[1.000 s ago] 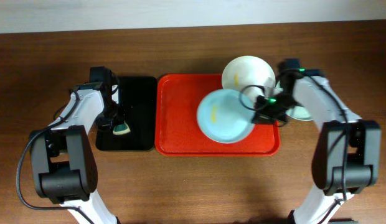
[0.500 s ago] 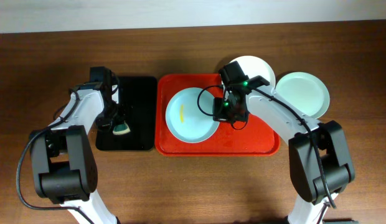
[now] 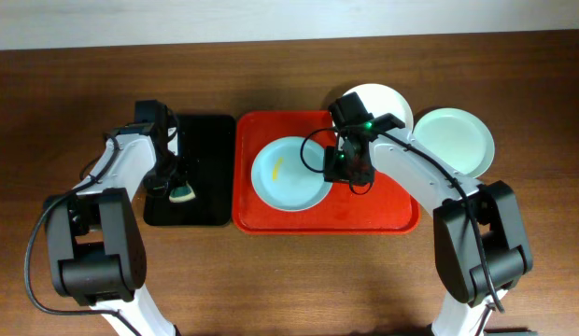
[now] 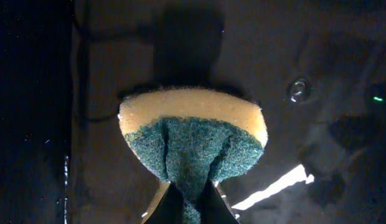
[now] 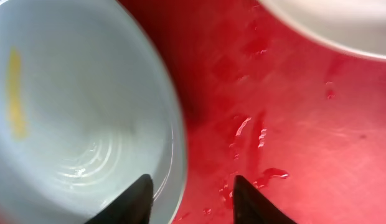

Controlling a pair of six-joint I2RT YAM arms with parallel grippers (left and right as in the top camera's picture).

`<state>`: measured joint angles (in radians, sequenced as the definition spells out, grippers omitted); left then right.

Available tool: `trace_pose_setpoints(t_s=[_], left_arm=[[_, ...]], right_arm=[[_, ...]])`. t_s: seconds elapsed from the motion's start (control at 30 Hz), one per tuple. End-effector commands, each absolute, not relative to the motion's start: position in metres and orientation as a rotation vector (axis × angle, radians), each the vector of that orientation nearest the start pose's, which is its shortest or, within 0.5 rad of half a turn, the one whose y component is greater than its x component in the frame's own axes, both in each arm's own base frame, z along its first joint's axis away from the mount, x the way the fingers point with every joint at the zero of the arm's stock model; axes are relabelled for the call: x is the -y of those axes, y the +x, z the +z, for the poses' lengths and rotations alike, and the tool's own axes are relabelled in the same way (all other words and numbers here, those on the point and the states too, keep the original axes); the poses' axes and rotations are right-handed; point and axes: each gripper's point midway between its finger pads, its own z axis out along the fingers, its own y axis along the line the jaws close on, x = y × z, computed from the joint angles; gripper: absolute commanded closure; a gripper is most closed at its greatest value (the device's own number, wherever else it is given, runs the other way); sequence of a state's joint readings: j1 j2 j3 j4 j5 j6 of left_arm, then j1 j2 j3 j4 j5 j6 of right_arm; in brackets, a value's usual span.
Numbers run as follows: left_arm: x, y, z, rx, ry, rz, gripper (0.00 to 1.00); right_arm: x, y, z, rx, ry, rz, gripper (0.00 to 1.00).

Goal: Clean dirty plates on tray and stack at the side
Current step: 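Drag the stained white plate to the tray center with the right gripper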

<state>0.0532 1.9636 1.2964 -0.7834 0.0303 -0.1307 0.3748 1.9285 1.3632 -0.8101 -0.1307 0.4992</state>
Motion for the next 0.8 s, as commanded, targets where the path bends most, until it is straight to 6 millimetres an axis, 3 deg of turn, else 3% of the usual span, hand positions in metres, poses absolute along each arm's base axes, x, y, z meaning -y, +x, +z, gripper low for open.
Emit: trace_pose_setpoints(t_s=[0.0, 0.1, 0.13, 0.43, 0.77], left_arm=[[-0.016, 0.382, 0.007, -3.013, -0.265, -0.063, 0.95], [-0.016, 0.382, 0.007, -3.013, -0.265, -0.063, 0.95], [-0.016, 0.382, 0.007, -3.013, -0.265, -0.063, 0.95], [-0.016, 0.383, 0.007, -3.013, -0.264, -0.063, 0.95], [-0.016, 0.383, 0.007, -3.013, -0.264, -0.063, 0.95]], right_arm=[[-0.152, 0.376, 0.049, -2.926, 0.178, 0.162, 0.54], [-0.152, 0.383, 0.047, -2.905, 0.180, 0.149, 0.56], [-0.152, 0.383, 0.044, -2.909, 0.180, 0.147, 0.63], [-0.166, 0.367, 0.016, -3.004, 0.147, 0.187, 0.66], [-0.176, 0.362, 0.014, -3.025, 0.135, 0.247, 0.83]])
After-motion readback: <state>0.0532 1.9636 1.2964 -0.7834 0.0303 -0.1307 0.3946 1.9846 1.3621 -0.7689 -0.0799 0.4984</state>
